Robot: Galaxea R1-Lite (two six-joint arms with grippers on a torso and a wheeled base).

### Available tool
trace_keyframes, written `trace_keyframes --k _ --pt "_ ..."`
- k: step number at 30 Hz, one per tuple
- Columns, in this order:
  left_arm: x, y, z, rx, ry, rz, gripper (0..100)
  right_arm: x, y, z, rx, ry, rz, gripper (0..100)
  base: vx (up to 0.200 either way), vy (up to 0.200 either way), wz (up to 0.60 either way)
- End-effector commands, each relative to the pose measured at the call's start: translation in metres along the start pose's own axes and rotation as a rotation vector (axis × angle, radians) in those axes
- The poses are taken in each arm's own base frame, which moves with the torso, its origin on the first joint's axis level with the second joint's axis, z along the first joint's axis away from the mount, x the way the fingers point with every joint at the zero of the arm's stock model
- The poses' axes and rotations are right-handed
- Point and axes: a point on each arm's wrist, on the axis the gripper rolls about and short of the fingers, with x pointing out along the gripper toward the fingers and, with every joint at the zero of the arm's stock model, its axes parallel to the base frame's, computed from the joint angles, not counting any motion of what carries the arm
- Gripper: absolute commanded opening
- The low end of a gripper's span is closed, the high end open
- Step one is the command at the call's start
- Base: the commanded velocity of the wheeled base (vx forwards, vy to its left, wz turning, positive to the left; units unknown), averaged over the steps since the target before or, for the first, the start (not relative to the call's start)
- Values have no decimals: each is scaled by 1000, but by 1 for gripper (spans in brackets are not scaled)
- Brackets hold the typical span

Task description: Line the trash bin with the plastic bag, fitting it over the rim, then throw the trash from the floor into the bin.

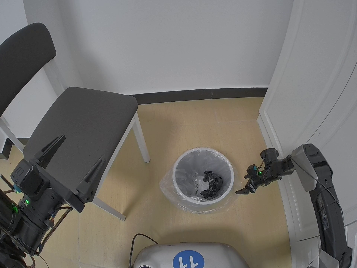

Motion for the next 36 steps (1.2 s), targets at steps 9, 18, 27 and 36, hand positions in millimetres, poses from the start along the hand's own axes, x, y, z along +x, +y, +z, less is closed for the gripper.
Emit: trace_keyframes --k 9,18,27,36 --pt "5 -3 -4 -9 22 -6 100 -201 18 24 -8 -157 -202 100 0 0 0" --pt "24 22 3 -42 -13 156 100 -295 105 112 235 -622 -394 100 0 0 0" --pt "26 37 22 -38 -110 252 100 -337 162 164 397 -1052 -556 100 0 0 0" --pt "18 45 58 0 -244 354 100 -399 225 156 430 -1184 -665 100 0 0 0"
